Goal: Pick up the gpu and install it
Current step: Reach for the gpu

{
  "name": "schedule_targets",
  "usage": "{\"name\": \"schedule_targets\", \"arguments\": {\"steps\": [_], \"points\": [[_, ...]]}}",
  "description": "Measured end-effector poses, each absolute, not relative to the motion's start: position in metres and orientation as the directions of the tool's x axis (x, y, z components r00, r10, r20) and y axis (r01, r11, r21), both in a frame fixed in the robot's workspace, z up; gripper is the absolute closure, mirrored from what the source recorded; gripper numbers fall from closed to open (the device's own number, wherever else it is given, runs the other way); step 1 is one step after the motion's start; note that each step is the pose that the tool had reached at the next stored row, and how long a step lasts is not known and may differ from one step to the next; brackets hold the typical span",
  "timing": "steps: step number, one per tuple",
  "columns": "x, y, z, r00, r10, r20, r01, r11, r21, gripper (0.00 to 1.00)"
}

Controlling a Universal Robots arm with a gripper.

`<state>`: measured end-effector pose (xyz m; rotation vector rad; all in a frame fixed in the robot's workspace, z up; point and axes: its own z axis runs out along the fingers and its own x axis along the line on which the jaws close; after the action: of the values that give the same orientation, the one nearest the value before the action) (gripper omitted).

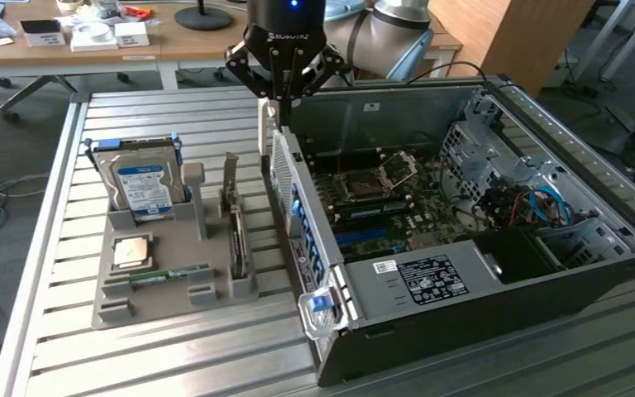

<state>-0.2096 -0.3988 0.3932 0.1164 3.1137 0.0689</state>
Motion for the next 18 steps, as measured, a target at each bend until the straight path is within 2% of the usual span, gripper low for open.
{"name": "schedule_targets", "arguments": {"steps": [18], "points": [[-0.229, -0.399, 0.393, -0.997, 0.075, -0.023, 0.074, 0.996, 0.045, 0.89]]}}
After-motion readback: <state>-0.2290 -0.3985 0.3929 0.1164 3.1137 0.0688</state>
